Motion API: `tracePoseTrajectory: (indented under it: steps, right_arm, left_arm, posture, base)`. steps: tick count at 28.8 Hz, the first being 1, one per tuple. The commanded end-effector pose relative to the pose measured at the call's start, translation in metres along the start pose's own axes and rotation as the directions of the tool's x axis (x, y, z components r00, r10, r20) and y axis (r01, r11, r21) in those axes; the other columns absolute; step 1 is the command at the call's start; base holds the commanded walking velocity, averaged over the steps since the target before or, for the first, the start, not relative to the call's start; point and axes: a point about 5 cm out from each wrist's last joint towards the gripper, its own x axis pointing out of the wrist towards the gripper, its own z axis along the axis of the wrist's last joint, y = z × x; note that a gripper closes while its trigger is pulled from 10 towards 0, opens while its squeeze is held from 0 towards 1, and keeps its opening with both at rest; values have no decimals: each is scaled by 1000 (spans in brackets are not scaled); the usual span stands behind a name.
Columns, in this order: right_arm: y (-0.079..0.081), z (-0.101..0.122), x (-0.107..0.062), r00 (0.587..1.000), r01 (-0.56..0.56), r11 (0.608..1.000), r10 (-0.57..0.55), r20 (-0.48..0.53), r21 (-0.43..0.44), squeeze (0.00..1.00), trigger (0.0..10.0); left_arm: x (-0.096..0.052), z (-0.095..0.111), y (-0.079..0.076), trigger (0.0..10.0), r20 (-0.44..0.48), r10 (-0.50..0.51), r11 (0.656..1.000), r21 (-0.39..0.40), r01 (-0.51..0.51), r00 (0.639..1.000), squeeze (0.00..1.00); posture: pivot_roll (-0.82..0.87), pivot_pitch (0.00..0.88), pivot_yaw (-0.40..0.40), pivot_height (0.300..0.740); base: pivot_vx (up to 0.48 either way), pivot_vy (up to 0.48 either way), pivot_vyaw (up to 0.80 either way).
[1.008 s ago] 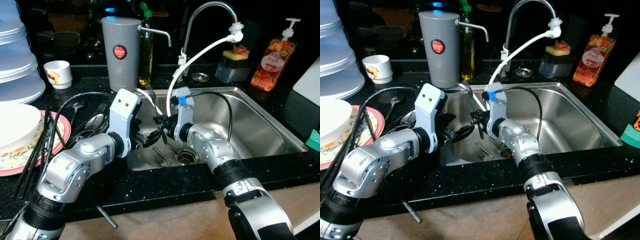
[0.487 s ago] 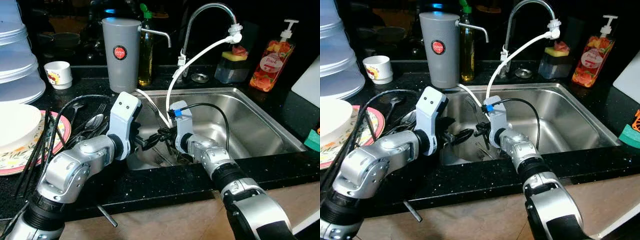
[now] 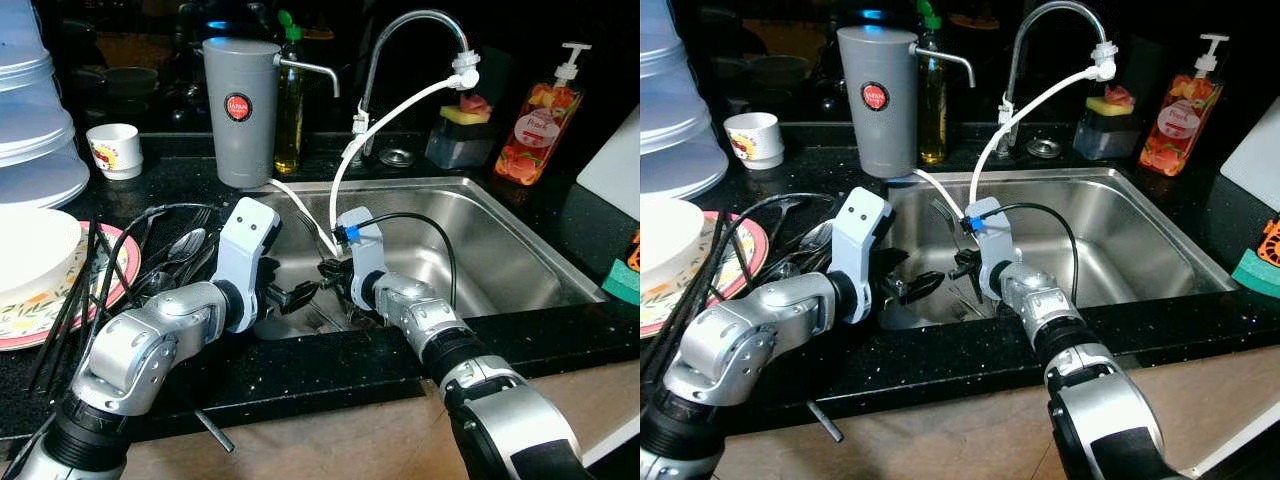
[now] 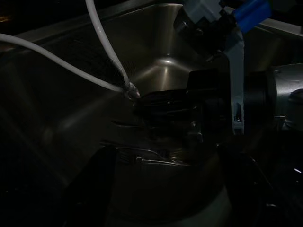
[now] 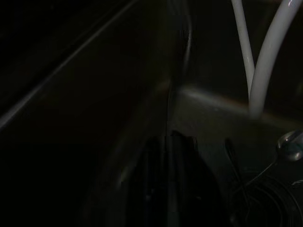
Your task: Kitchen organization
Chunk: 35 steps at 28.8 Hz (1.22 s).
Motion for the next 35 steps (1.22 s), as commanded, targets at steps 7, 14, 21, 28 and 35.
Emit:
tracePoseTrajectory:
  steps: [7, 14, 21, 28, 35]
  right_arm:
    - [-6, 8, -1, 997, 62, 998, -61, 44, -6, 0, 10000]
    - [-14, 20, -4, 989, 106, 994, -103, 104, -24, 0, 10000]
    - [-19, 47, -12, 961, 102, 994, -108, 254, 39, 0, 10000]
    - [0, 65, -19, 932, -45, 998, 26, 361, 46, 0, 10000]
    - [15, 55, -19, 926, -82, 993, 43, 375, 89, 0, 10000]
  left_arm:
    - [-1, 4, 4, 10000, 52, 49, 998, 24, -51, 997, 0]
    - [-3, 12, 20, 10000, 91, 213, 977, -8, -213, 973, 0]
    - [-7, 6, 52, 10000, 9, 544, 839, -1, -544, 839, 0]
    - [-7, 5, 66, 10000, -27, 667, 745, 7, -667, 745, 0]
    - [-2, 11, 81, 10000, 63, 711, 670, 242, -702, 701, 1000]
  posture:
    - [-15, 5, -66, 740]
    - [-19, 11, -63, 740]
    - [-26, 25, -65, 740]
    - [-28, 36, -63, 740]
    - [-31, 56, -56, 740]
  base:
    - [0, 0, 0]
    - [0, 0, 0]
    - [0, 0, 0]
    - [0, 0, 0]
    - [0, 0, 0]
